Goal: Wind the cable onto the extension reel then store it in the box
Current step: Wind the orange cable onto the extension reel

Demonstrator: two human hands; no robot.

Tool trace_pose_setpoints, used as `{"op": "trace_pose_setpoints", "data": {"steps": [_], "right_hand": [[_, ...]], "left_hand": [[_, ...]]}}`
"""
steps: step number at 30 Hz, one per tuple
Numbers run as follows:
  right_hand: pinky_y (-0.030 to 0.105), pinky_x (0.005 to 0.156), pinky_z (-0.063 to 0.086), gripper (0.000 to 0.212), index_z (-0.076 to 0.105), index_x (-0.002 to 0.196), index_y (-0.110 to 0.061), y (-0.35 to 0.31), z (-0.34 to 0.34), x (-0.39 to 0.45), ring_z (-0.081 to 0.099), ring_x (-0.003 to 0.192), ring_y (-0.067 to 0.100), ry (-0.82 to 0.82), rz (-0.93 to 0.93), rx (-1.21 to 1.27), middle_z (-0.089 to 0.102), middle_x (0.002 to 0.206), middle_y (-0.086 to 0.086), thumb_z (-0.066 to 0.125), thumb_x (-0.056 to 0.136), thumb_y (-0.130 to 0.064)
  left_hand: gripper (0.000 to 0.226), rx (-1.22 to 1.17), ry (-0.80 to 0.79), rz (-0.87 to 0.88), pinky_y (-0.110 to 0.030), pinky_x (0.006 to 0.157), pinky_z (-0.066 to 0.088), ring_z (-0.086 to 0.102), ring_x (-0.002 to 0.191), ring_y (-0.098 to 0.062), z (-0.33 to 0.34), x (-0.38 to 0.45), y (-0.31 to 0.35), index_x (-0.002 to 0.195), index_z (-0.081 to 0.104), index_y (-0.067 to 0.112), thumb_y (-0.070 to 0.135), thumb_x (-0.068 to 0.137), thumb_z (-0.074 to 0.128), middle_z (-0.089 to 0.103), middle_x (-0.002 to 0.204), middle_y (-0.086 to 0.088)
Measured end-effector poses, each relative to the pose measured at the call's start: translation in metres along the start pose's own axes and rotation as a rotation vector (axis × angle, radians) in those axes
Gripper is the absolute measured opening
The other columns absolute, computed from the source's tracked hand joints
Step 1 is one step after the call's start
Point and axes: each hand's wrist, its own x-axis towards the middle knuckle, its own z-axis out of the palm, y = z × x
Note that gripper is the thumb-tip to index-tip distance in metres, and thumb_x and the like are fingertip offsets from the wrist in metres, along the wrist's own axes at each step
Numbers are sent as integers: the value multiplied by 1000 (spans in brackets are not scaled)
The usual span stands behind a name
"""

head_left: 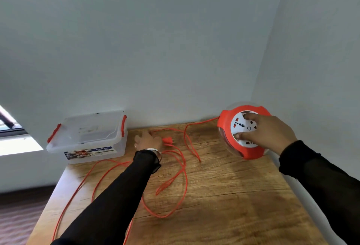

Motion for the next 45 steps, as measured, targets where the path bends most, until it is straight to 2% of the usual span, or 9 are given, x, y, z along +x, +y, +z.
{"op": "trace_pose_setpoints", "data": {"steps": [8,11,16,20,22,28,34,40,45], "right_hand": [[30,72,38,78,44,135,-38,-5,1,-7,56,113,25,51,-35,-35,59,130,1,64,66,-69],[30,72,38,79,42,136,-40,-2,5,-13,56,114,25,62,-42,-38,60,129,-1,63,66,-70],[30,73,44,73,41,135,-42,6,24,-30,59,109,24,53,-54,-72,63,124,-3,63,70,-66],[27,68,40,69,41,133,-44,12,39,-41,60,105,24,51,-40,-52,64,121,-2,63,71,-63],[27,69,41,68,40,134,-45,13,45,-47,60,106,24,37,-38,-70,63,124,-2,63,71,-62],[31,84,47,71,34,138,-43,10,67,-67,55,115,25,-61,-23,-5,56,134,-1,61,75,-60],[32,84,49,75,31,141,-40,8,94,-88,56,115,21,-155,-7,100,57,132,-6,58,75,-63],[33,83,50,68,31,141,-40,-1,102,-87,56,112,23,-187,-10,87,59,129,-3,58,80,-55],[31,76,46,66,33,139,-39,-10,105,-81,57,109,23,-184,-13,61,61,125,-4,58,80,-55]], "left_hand": [[11,-26,234,608,-35,87,40,48,101,-28,25,-71,38,83,63,19,16,73,60,55,101,-7],[9,-178,54,862,-28,74,41,54,81,-16,43,-122,44,72,60,19,12,69,56,58,81,1],[35,130,-688,442,-33,76,52,66,77,-21,79,-184,38,94,62,17,41,69,67,69,96,-4],[52,-556,-1176,-143,-25,42,52,63,44,-18,98,-206,29,114,39,13,13,76,75,63,89,-10],[69,-804,-1132,-244,-26,50,54,66,54,-19,113,-205,19,130,27,16,2,79,71,65,91,-7],[45,-1105,-938,-124,-32,65,55,64,85,-21,132,-170,-29,108,59,14,-7,71,73,65,102,-6],[63,-1056,-621,-8,-40,80,51,62,89,-27,90,-86,-40,116,57,6,-3,59,81,65,103,-9],[23,-826,-893,212,-22,60,55,69,69,-11,93,-110,-44,83,75,17,6,63,80,74,77,1],[21,-882,-715,180,-17,53,50,67,60,-9,106,-126,-45,77,70,8,-10,67,76,74,70,-2]]}}
